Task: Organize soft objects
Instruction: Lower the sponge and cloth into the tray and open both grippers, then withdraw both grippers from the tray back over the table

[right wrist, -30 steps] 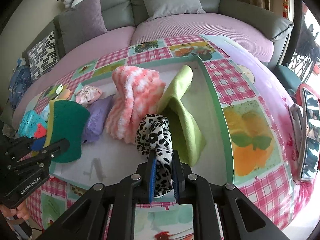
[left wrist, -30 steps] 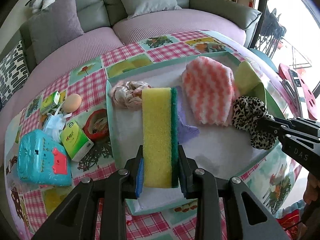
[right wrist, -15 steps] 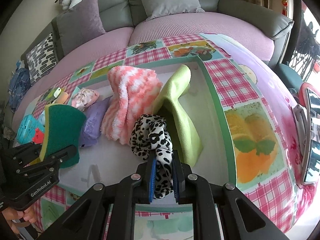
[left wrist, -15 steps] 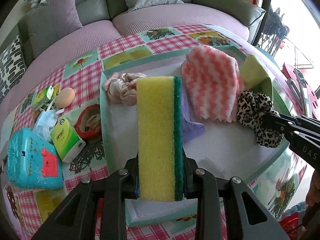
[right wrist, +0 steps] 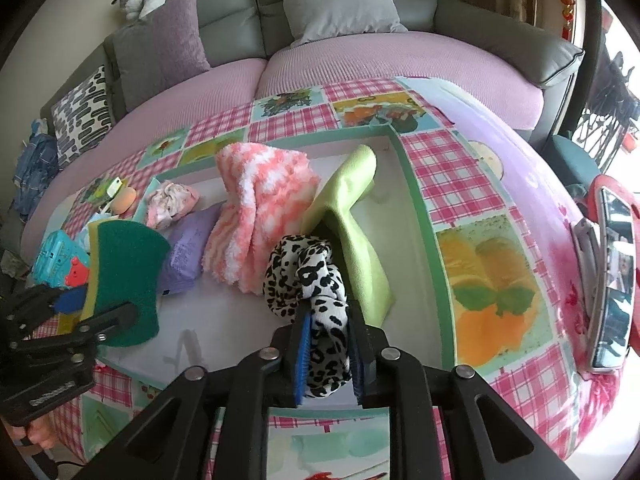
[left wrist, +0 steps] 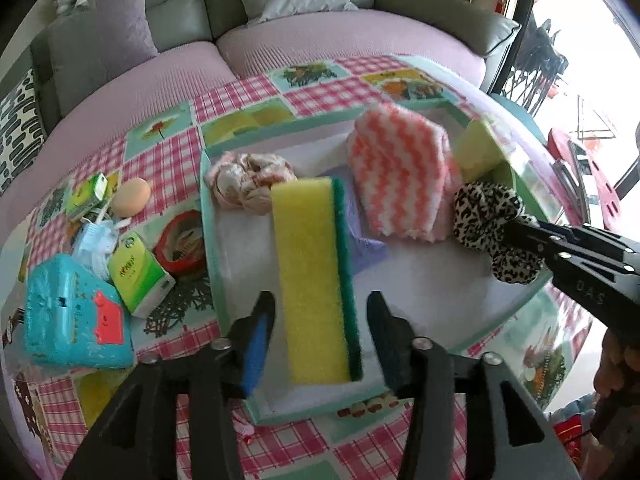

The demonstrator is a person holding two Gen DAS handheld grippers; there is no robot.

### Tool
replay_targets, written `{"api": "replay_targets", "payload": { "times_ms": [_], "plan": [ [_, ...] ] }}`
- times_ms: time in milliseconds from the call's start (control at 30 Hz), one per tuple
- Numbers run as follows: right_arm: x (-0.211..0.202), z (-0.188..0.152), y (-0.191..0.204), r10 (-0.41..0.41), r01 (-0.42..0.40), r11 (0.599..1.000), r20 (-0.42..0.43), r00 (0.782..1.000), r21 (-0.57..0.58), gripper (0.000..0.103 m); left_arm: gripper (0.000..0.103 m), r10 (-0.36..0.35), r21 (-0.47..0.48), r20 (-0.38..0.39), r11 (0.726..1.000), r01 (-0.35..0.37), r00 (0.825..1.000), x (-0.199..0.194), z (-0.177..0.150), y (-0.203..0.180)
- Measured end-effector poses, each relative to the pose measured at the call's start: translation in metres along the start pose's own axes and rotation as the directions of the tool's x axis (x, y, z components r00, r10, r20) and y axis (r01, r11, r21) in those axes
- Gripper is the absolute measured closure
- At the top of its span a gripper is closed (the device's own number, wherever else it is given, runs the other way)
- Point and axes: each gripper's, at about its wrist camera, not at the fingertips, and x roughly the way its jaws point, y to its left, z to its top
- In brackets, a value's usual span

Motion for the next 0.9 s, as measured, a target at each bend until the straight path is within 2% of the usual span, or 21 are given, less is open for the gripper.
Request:
{"api": "replay_targets", "payload": {
  "times_ms": [400,467,500,600,900],
  "plan": [
    [-0.013,0.003,-0.003,-0.021,0.021,1.000,0.025,0.999,-0.016,0.075,0.050,0.013,-0.038,0.110,0.999,-0.008,0.994,-0.048,0.006,0.023],
    [-0.014,0.003,-0.003,-0.024,0.024,1.000,0.027,0.999,-0.016,0.061,0.050,0.030,-0.060,0.112,0.998,-0.023,0.993,-0.049,0.005,0.030],
    [-0.014,0.004,-0.004,-0.026,0.026,1.000,0.029,0.999,-0.016,0.050,0.050,0.040,-0.074,0.107,0.997,-0.032,0.994,-0.048,0.005,0.034],
    [-0.017,0.004,-0.003,-0.033,0.033,0.999,0.038,0.999,-0.017,0.048,0.050,0.052,-0.097,0.095,0.994,-0.043,0.994,-0.045,0.004,0.041],
    [-0.015,0.004,0.002,-0.032,0.033,0.999,0.034,0.999,-0.039,0.017,0.050,0.067,-0.130,0.062,0.990,-0.058,0.996,-0.034,0.000,0.050]
  ]
}}
